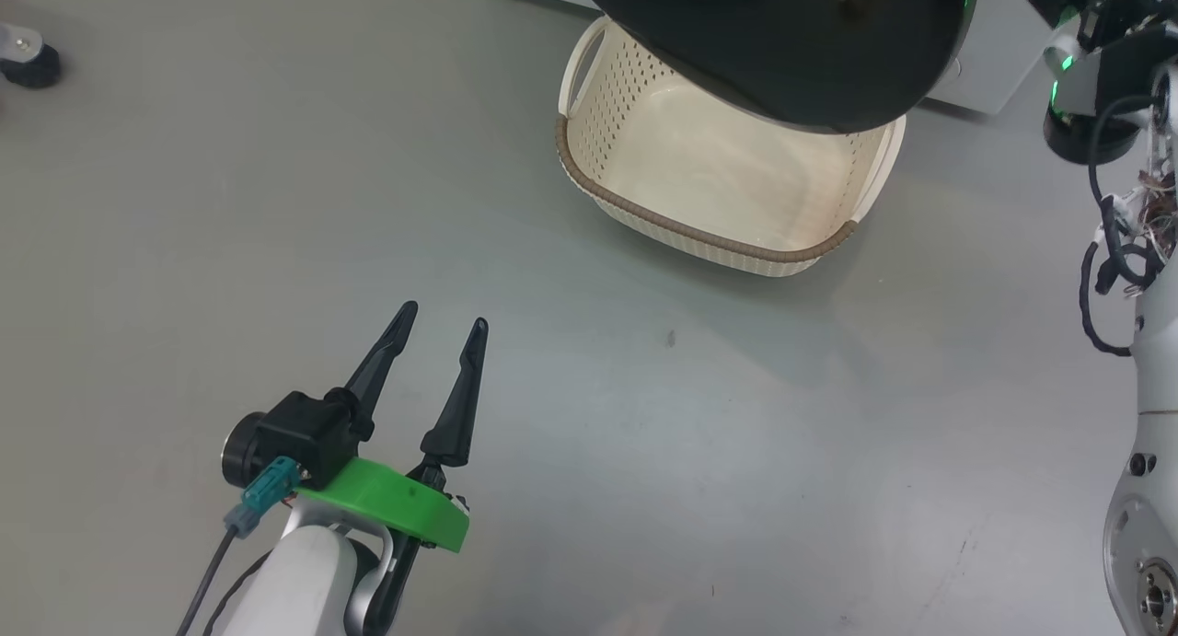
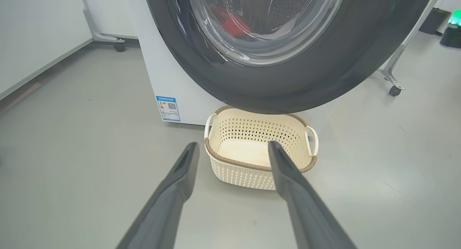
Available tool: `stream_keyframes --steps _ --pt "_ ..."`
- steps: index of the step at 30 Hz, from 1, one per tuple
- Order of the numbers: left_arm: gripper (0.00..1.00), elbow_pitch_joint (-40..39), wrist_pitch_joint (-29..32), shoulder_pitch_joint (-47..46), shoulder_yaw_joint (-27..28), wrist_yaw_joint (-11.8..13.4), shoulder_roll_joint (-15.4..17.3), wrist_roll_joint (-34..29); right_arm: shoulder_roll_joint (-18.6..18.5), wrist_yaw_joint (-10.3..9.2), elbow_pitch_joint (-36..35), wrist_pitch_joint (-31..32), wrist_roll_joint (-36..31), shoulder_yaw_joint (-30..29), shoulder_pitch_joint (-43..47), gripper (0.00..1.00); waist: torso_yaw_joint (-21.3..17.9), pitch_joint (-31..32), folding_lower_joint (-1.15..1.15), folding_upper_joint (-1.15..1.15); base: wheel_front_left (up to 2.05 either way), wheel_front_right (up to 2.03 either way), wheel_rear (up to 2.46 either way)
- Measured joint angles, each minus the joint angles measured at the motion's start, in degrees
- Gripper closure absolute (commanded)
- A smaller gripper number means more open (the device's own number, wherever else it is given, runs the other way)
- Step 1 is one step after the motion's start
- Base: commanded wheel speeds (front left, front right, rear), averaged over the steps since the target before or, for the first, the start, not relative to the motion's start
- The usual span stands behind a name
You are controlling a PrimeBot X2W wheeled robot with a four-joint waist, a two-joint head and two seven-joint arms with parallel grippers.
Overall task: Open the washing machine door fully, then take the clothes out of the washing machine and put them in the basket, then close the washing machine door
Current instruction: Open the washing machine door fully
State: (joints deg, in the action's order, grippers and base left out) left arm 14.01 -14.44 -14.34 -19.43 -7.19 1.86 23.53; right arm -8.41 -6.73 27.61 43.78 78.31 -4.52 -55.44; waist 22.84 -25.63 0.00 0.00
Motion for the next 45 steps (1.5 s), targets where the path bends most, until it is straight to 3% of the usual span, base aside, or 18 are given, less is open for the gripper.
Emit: stream_keyframes --steps 20,35,45 --pt "0.0 1.4 0.0 2.1 0.4 0.0 0.0 -0.9 3.8 -0.07 3.0 2.4 5.0 0.8 9.2 1.0 0.7 7.3 0.0 0.0 0.0 0.0 0.0" --pt "0.0 0.9 0.0 3.0 -1.8 0.0 0.0 -1.1 4.4 -0.05 3.3 3.3 7.8 6.6 12.7 1.0 1.8 9.4 0.0 0.0 0.0 0.0 0.0" --pt "0.0 0.5 0.0 3.9 -2.8 0.0 0.0 -1.1 4.4 -0.05 3.1 2.7 17.2 14.8 14.6 1.0 3.7 10.2 0.0 0.0 0.0 0.0 0.0"
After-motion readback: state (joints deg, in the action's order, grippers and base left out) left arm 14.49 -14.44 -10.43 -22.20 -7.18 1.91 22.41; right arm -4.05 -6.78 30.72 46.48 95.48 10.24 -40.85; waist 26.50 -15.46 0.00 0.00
